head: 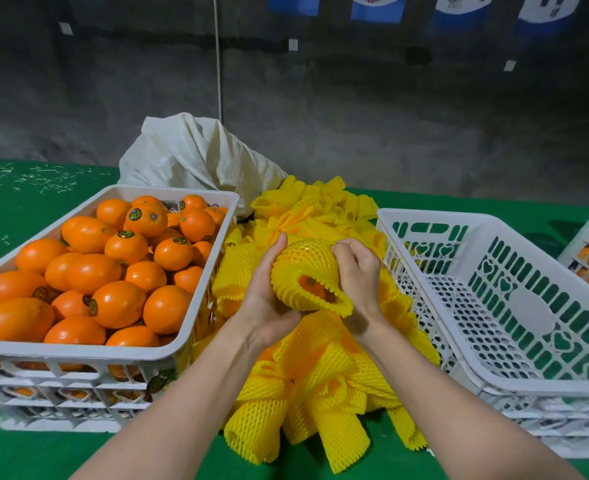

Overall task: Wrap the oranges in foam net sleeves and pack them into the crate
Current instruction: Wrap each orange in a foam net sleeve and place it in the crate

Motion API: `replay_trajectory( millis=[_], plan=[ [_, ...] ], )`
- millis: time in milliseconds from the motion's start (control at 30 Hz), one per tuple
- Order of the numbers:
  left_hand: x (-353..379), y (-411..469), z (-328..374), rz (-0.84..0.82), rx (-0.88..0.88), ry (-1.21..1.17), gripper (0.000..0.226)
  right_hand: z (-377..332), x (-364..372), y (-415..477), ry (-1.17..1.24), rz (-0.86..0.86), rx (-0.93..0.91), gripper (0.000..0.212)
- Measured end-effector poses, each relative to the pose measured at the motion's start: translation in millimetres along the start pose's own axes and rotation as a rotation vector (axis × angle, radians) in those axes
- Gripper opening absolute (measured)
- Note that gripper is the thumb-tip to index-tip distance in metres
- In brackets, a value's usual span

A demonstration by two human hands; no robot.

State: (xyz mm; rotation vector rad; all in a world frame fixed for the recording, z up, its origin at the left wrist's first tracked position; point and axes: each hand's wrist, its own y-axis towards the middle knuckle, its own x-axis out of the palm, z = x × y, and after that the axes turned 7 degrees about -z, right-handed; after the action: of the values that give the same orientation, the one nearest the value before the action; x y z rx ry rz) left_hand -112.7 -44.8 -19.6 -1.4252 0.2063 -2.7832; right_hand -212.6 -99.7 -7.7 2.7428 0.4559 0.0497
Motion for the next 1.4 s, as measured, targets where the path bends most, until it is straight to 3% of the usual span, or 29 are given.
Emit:
replay_trajectory(
  millis=[200, 300, 367, 467, 567, 633, 667, 800, 867, 933, 1033, 1200, 1267, 1400],
  plan=[
    [0, 1, 3, -0.044, -0.078, 0.118, 0.061, -1, -7, 4, 0.032, -0.069, -0.004, 0.028],
    [-2, 4, 1, -0.013, -0.111, 0.037, 0.059, 5, -4, 2, 0.131, -0.09, 0.085, 0.029],
    [-6, 6, -2, 0.025, -0.127, -0.033, 0.058, 11, 1, 1, 0.079, -0.136, 0.152, 0.022],
    [-10, 10, 1, 0.108, -0.108, 0.028, 0.058, 8, -6, 7, -0.018, -0.268, 0.288, 0.029],
    [-9, 14, 9, 0.164, -0.072, 0.204, 0.059, 3, -13, 6, -0.015, -0.429, 0.358, 0.059],
    [-4, 18, 11, 0.194, -0.009, 0.321, 0.056, 4, -10, 2, 0.058, -0.397, 0.42, 0.089],
    [-2, 19, 11, 0.226, 0.027, 0.38, 0.054, 5, -8, 1, 0.08, -0.355, 0.427, 0.089],
    [5, 20, 4, 0.455, 0.289, 0.716, 0.036, 8, -6, -4, 0.09, -0.208, 0.394, 0.051],
    [1, 20, 1, 0.532, 0.45, 0.841, 0.049, 11, -6, -6, -0.007, -0.214, 0.371, 0.051],
    [-1, 23, -2, 0.565, 0.505, 0.791, 0.058, 10, -4, -6, 0.099, -0.197, 0.44, 0.043],
    [5, 25, -3, 0.475, 0.504, 0.531, 0.032, 5, -6, -1, 0.439, -0.167, 0.552, 0.024],
    [11, 25, -5, 0.41, 0.526, 0.528, 0.027, 8, -6, -4, 0.584, -0.147, 0.483, 0.021],
    [12, 23, -3, 0.435, 0.474, 0.62, 0.034, 6, -9, -3, 0.553, -0.141, 0.45, 0.022],
    [16, 15, 1, 0.265, -0.029, 0.579, 0.053, 5, -22, -1, 0.156, -0.069, 0.181, 0.018]
  ],
)
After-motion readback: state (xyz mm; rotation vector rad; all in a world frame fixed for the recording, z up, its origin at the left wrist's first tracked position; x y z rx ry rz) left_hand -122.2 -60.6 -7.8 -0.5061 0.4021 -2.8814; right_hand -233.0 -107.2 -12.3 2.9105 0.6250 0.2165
